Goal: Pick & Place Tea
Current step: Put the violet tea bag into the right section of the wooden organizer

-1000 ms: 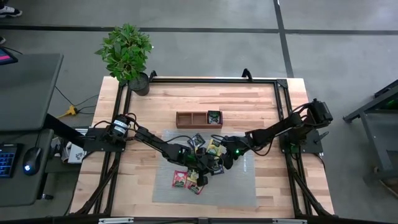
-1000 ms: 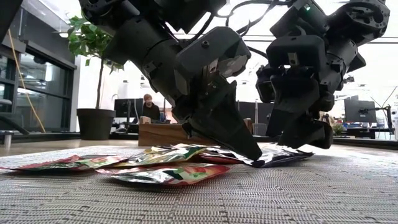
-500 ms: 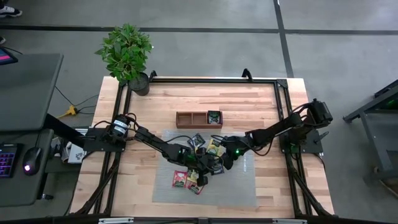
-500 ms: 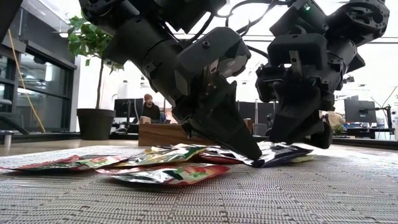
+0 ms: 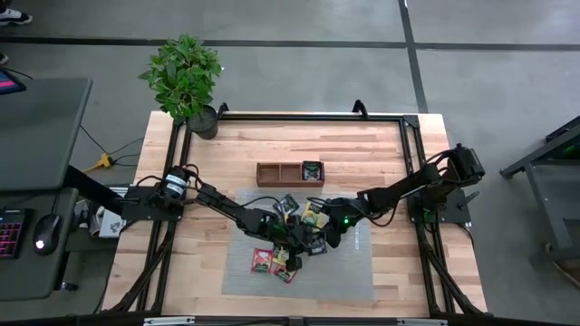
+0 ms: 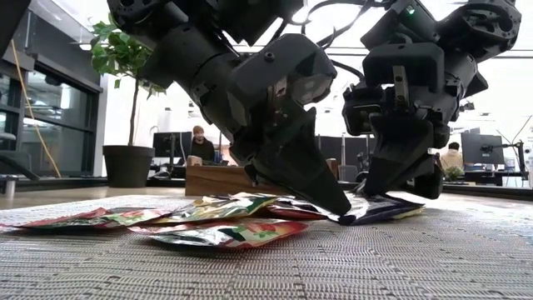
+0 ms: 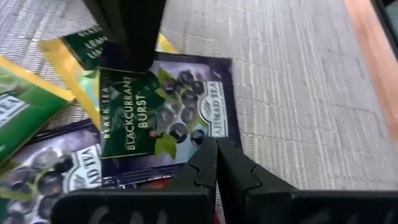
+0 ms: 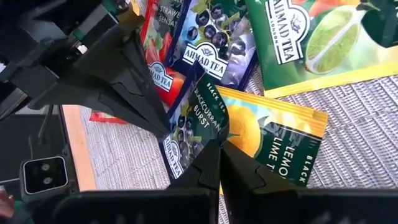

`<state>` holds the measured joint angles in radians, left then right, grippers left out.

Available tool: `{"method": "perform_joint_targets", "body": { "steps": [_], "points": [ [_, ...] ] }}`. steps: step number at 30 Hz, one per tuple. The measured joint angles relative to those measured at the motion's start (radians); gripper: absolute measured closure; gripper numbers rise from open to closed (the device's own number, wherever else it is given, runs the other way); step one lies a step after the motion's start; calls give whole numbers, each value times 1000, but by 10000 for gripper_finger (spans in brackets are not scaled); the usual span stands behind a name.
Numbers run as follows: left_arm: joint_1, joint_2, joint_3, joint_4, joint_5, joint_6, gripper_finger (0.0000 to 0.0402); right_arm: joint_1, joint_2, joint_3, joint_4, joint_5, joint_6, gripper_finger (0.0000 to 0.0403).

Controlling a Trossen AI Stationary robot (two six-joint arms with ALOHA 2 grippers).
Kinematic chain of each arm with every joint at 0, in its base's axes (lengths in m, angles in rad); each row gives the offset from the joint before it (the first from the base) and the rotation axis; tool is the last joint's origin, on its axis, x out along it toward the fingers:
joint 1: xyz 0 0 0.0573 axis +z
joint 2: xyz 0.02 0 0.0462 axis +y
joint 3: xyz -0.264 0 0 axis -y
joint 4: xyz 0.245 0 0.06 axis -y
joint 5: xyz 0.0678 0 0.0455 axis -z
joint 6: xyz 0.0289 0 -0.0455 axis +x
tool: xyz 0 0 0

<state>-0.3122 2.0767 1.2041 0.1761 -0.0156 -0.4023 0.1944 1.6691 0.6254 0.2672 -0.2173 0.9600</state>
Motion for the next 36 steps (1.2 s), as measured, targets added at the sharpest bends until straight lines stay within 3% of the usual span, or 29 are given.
{"method": "perform_joint_targets", "body": {
  "steps": [11, 18, 22, 26, 32, 36],
  "points": [
    [21, -83, 0, 5, 64, 52, 401, 0, 0, 0, -17, 3, -11, 402],
    [38, -210, -29, -28, -44, 141, 401, 0, -1, 0, 4, 5, -19, 403],
    [37, -290, -134, -24, -113, 131, 401, 0, -22, 0, 15, 28, -20, 403],
    [34, -380, -325, 106, -160, 46, 401, 0, -69, 0, 4, 68, -34, 403],
    [0, -495, -629, 519, -268, -22, 401, -18, -174, 0, -16, 173, -124, 403],
    [-5, -505, -740, 776, -297, -21, 401, -59, -251, 1, -52, 256, -219, 403]
  ]
}}
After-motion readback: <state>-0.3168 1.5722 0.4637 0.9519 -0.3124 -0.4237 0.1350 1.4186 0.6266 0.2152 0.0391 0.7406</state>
